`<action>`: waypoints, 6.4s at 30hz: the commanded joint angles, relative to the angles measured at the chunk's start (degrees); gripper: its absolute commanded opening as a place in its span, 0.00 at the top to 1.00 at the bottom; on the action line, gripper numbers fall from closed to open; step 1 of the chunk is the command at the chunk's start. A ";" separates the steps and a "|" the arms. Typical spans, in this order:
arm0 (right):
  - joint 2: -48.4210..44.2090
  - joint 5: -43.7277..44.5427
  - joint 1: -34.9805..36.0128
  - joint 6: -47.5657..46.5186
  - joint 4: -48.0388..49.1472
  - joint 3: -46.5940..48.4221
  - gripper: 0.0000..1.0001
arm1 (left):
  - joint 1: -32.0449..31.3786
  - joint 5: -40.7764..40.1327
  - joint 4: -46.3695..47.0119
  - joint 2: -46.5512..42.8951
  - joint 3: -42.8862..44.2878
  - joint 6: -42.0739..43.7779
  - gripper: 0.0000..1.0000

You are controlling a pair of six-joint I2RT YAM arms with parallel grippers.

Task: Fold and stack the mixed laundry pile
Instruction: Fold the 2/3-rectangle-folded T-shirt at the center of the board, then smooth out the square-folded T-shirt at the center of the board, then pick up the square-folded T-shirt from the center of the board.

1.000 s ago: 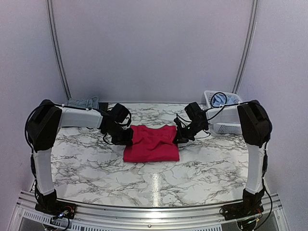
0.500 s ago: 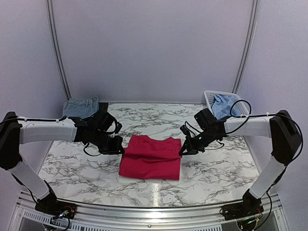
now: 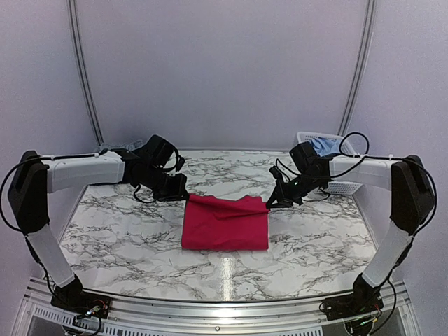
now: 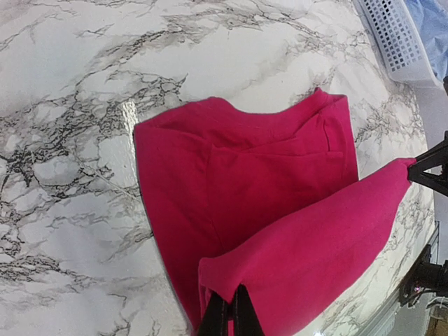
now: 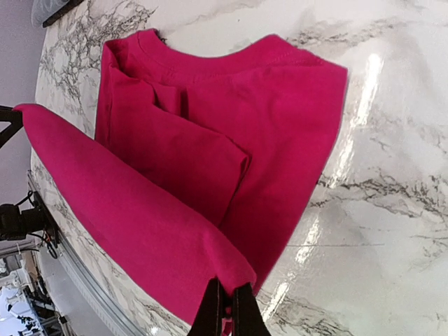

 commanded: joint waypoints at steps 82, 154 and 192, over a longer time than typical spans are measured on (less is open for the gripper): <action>11.32 -18.77 -2.82 4.01 10.91 17.24 0.28 | 6.94 14.63 21.52 5.27 -0.09 -3.84 0.20; 10.55 -23.61 -10.12 10.18 21.40 5.93 0.29 | -0.43 -2.74 13.78 8.51 5.65 22.08 0.11; -3.18 -18.47 -11.53 23.58 30.93 -21.45 0.17 | -23.17 -3.32 16.28 30.22 27.44 43.96 0.93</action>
